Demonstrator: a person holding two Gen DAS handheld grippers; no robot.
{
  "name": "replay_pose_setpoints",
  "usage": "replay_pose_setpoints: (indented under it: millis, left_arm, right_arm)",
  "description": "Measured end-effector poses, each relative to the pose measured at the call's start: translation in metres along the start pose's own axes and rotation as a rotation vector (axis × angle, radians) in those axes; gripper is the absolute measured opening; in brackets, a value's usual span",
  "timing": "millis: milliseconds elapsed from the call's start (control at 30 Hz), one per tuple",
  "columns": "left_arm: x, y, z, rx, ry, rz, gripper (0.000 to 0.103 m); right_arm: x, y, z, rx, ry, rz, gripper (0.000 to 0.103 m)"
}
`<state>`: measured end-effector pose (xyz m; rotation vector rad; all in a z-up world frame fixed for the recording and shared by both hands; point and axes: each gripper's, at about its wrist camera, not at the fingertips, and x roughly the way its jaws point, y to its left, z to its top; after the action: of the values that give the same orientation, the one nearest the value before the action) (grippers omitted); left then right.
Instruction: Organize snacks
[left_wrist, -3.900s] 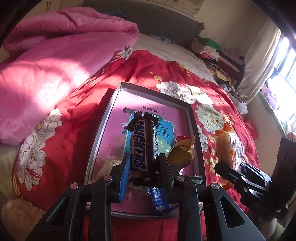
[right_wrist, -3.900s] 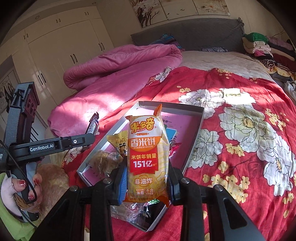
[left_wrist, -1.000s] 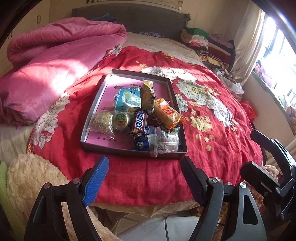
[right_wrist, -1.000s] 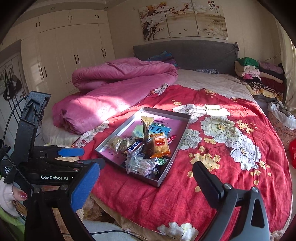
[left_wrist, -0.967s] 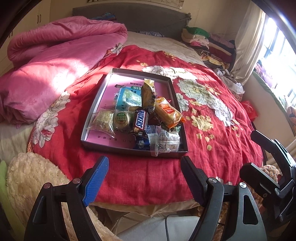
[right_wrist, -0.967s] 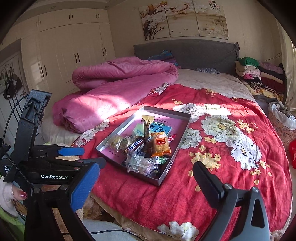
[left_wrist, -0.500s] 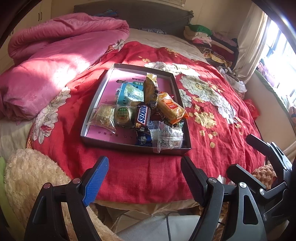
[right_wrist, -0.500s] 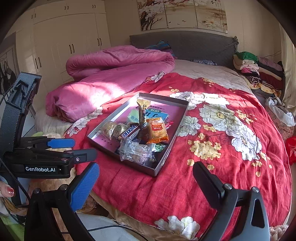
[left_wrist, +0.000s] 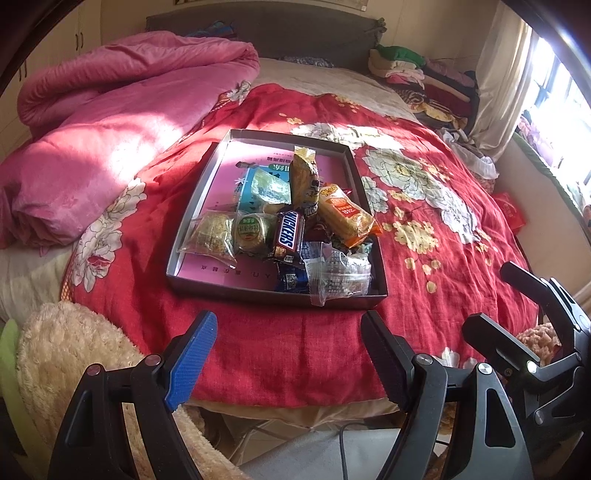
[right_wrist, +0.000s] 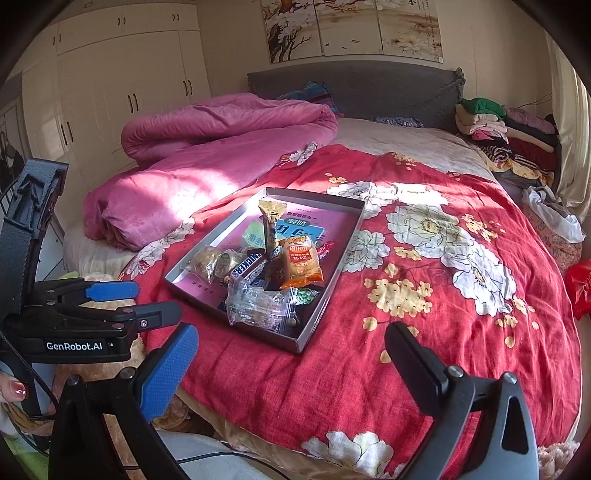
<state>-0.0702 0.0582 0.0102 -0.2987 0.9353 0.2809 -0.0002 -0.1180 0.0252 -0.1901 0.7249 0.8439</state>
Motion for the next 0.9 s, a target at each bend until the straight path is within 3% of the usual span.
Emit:
replay_pose_setpoints:
  millis: [900]
  left_arm:
    - [0.0013,-0.0008,-0.0011,-0.006,0.008,0.023,0.081]
  right_arm:
    - [0.0005,-0.0024,-0.0006,-0.002,0.003,-0.015,0.102]
